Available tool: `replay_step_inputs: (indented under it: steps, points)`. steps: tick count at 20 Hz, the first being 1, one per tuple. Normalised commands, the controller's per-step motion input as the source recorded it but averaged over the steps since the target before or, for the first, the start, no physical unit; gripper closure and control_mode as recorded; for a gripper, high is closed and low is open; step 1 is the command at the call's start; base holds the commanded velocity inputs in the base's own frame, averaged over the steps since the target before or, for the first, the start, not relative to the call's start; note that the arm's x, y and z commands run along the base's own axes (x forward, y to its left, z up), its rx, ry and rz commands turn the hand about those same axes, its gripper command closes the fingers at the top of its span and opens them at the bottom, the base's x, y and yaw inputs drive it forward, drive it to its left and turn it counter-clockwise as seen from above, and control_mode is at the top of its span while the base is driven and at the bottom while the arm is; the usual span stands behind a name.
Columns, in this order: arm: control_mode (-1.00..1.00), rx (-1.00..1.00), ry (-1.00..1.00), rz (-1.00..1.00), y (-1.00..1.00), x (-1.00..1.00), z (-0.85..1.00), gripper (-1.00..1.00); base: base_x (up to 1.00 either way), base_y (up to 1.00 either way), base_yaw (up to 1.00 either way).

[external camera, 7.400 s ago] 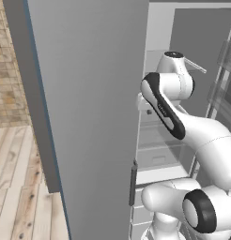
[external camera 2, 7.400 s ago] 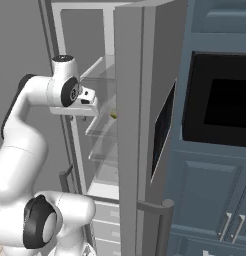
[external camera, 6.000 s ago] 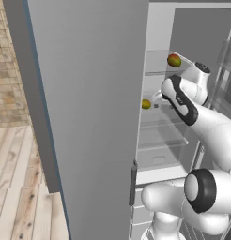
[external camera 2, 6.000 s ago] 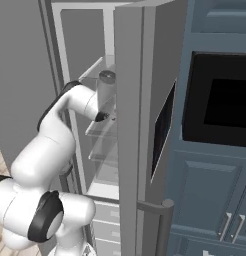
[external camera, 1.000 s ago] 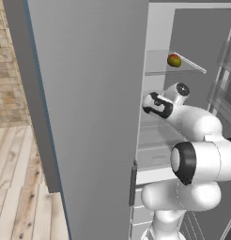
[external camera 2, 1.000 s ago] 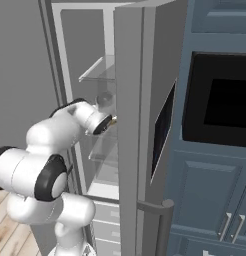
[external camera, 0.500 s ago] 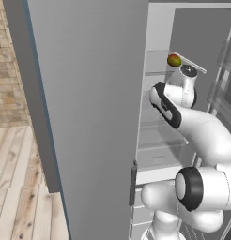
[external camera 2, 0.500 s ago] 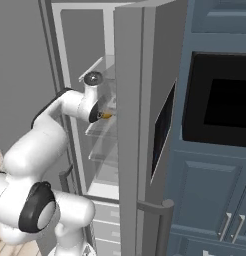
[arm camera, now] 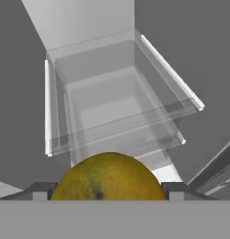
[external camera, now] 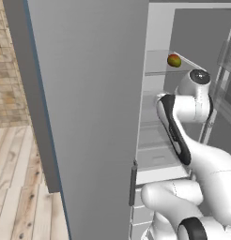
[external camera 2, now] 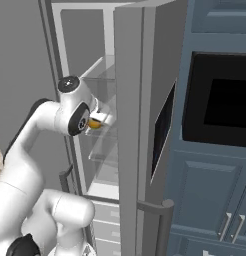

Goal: Pick the mango and orange from the fridge and place them inside the tupperware on the counter.

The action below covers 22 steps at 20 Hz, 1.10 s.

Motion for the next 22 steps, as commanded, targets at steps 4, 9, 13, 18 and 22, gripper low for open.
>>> replay_step_inputs:
  steps: [4,9,13,18,22]
  points:
    - [-1.0,0.0,0.0,-0.09,0.2,-0.94,0.46,1.0,0.0,0.0,0.0]
    - [-1.0,0.0,0.01,-0.02,0.27,-0.74,0.47,1.0,0.0,0.0,0.0]
    - [-1.0,0.0,0.04,0.0,0.29,-0.65,0.29,1.0,0.0,0.0,0.0]
    - [-1.0,-0.01,0.07,0.0,0.39,-0.48,0.15,1.0,0.0,0.0,0.0]
    - [-1.0,0.0,0.02,0.06,0.32,-0.25,0.0,1.0,0.0,0.0,0.0]
